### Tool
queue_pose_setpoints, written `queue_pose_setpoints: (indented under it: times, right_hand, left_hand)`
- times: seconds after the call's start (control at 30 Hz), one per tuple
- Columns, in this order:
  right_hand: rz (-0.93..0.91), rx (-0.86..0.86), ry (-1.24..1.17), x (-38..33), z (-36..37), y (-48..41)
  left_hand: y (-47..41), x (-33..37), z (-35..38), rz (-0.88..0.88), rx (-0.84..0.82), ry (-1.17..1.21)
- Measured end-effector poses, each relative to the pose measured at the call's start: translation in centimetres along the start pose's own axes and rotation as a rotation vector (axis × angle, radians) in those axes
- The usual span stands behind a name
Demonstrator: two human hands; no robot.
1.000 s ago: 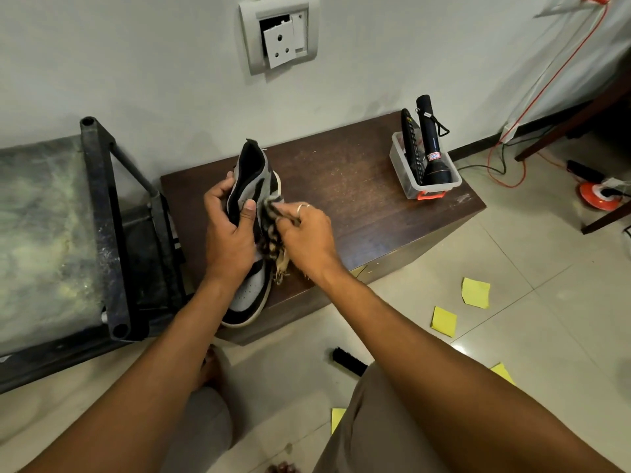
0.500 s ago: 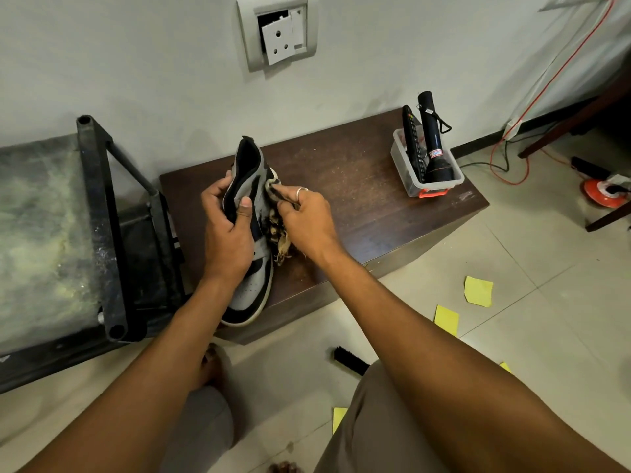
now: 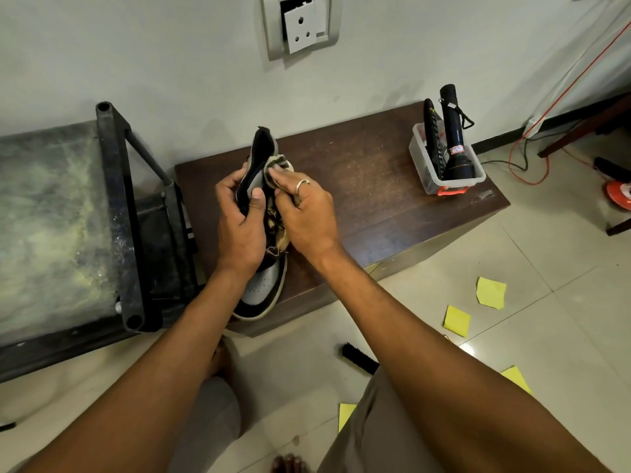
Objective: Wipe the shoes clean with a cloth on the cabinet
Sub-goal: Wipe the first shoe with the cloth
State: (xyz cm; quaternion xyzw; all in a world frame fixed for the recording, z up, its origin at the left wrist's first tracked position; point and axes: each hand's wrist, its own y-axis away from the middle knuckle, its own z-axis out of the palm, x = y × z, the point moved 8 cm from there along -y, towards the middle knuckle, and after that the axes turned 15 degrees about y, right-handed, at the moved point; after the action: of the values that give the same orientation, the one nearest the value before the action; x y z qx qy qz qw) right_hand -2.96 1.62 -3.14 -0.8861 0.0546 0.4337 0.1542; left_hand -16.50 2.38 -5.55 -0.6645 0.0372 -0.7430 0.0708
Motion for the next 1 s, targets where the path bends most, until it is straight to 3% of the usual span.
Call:
queue_pose_setpoints:
  times: [0.2, 0.27, 0.37, 0.47, 0.73, 0.9, 1.0]
  right_hand:
    - [-0.070, -0.248, 0.056, -0.5, 0.3, 2.6]
    - [-0.014, -0.326, -0.018, -0.1, 0.0, 2.5]
    - [0.141, -0.150, -0.157, 0.6, -1.6, 1.4]
    - [0.199, 0.054, -0.139, 0.5, -1.6, 1.0]
    - [0.152, -0.095, -0.098, 0.3, -1.4, 1.5]
    - [0.264, 0.153, -0.102, 2.6, -3.0, -1.9]
    - [0.243, 0.011, -0.053, 2.4, -0.4, -3.3]
  left_hand:
    - [0.1, 0.4, 0.0, 0.032, 0.006, 0.010]
    - [0.1, 0.1, 0.0, 0.021, -0.004, 0.010]
    - [0.1, 0.0, -0.1, 0.015, -0.014, 0.018]
    - [0.1, 0.0, -0.1, 0.022, -0.012, 0.013]
    - [0.1, 0.1, -0.1, 0.014, -0.015, 0.048]
    - [0.2, 0.3, 0.1, -0.016, -0.025, 0.021]
    - [0.1, 0.4, 0.3, 0.005, -0.038, 0.021]
